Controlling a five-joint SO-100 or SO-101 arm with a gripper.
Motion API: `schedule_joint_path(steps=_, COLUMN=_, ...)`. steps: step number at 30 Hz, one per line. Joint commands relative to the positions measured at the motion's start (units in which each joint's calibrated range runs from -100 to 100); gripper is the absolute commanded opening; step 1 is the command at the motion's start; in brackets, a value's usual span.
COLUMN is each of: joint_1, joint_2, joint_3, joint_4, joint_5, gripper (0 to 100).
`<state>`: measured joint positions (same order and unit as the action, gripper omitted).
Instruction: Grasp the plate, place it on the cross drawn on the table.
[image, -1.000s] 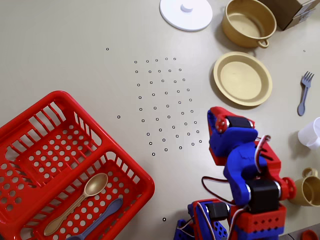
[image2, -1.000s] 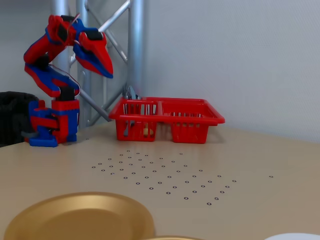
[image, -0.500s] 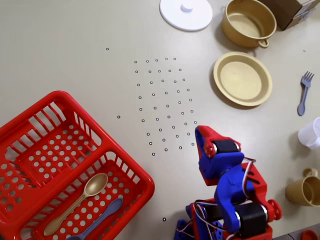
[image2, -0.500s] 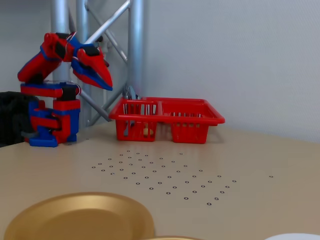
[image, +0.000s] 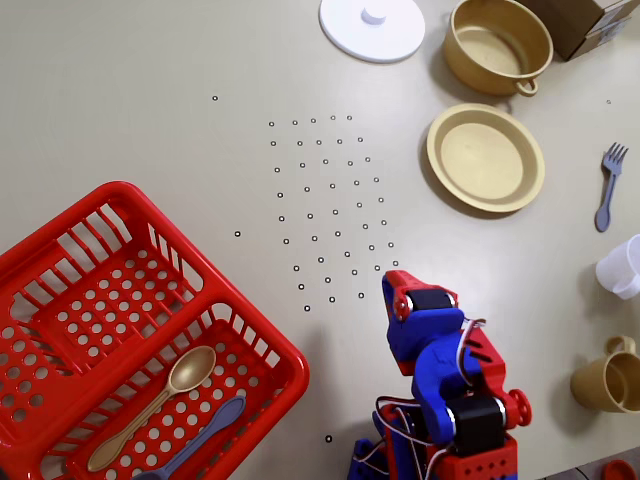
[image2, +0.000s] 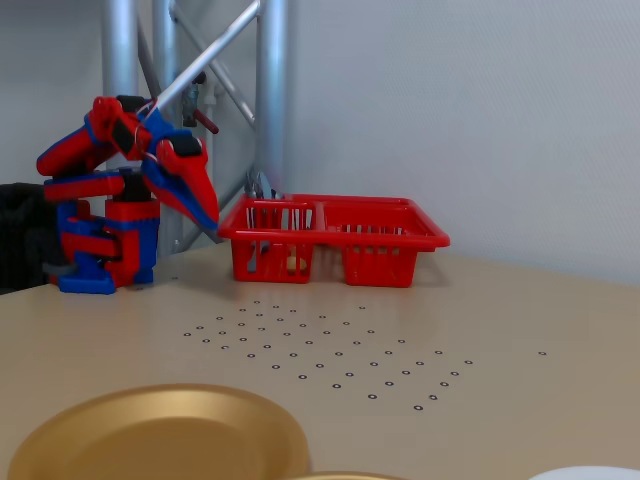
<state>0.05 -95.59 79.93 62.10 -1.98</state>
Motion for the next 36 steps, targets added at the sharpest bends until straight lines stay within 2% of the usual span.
schedule_joint_path(steps=1, joint_1=0.8, joint_2=-0.2, joint_3=0.8, joint_4=-1.0, joint_5=0.9, gripper=0)
schedule_joint_path(steps=8, joint_1=-0.3, joint_2=-0.2, joint_3=8.2, joint_4=-1.9, joint_5=0.0, gripper=0)
schedule_joint_path(steps=21, joint_1=0.2, joint_2=-0.2, joint_3=19.7, joint_4=-13.3, joint_5=0.4, gripper=0)
schedule_joint_path(steps=36, joint_1=-0.3, joint_2=-0.2, joint_3=20.0, joint_4=-10.5, joint_5=1.7, gripper=0)
